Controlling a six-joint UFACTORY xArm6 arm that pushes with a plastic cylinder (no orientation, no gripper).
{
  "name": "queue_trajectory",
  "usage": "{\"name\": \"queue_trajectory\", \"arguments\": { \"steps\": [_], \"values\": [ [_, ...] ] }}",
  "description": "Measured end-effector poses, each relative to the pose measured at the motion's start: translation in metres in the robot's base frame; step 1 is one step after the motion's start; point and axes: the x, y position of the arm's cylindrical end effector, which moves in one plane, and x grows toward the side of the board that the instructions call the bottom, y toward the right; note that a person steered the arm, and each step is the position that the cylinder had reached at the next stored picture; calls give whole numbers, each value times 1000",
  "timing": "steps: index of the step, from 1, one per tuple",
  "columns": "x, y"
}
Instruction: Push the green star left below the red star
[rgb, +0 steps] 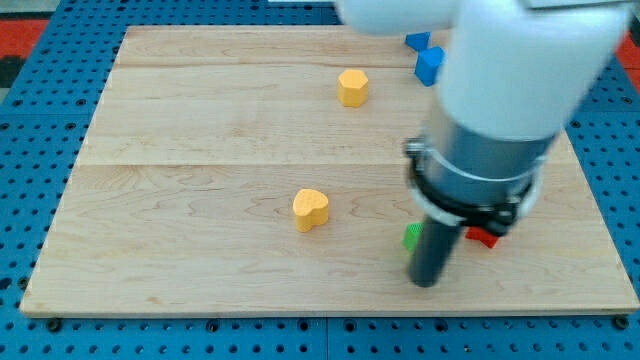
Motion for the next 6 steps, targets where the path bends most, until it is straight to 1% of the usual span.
{"name": "queue_trajectory", "arguments": {
  "steps": [1, 2, 4, 6],
  "values": [
    [-7, -45],
    [-27, -52],
    [-18, -7],
    [-43, -16]
  ]
}}
